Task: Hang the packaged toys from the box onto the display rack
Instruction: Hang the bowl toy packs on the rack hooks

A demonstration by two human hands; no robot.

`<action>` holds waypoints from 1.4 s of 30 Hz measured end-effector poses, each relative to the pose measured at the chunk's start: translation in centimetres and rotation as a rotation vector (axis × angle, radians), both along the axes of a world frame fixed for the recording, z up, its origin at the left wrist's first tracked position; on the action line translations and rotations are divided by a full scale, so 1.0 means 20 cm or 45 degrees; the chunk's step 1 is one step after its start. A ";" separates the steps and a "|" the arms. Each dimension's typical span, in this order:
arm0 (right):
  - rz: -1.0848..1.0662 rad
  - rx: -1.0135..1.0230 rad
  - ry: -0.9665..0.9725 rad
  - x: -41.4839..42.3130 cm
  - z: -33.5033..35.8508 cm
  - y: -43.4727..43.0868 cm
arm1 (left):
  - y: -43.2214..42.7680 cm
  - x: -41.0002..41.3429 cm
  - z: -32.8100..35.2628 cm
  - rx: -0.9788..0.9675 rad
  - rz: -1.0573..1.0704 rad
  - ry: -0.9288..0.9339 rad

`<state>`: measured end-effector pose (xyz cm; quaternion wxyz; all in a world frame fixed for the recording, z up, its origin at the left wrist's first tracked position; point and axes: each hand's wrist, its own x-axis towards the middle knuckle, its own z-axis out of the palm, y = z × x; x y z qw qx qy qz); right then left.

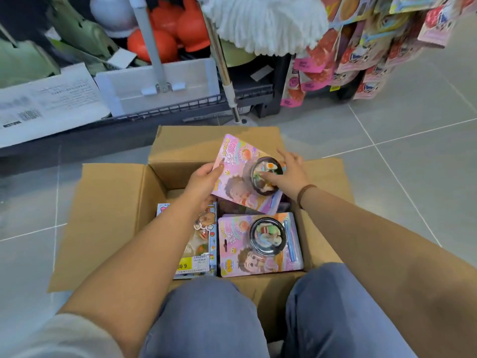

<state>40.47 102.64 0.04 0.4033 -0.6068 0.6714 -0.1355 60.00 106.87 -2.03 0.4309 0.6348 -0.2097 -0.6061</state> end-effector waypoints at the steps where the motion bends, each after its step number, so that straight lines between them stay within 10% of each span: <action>1: 0.044 -0.022 -0.004 -0.01 0.04 -0.02 | -0.01 0.02 0.04 -0.029 0.006 0.020; 8: 0.213 0.137 -0.080 -0.03 0.25 -0.09 | -0.11 0.06 0.24 -0.145 -0.090 0.029; 13: -0.333 0.028 -0.418 -0.10 0.21 -0.07 | -0.09 0.01 0.09 0.061 -0.039 0.074; 22: -0.710 -0.069 -0.521 -0.23 0.09 0.01 | 0.10 -0.26 -0.11 0.236 -1.307 -0.675; 42: -0.768 0.035 -0.654 -0.30 0.25 0.04 | 0.07 -0.35 0.15 0.150 -1.356 -0.985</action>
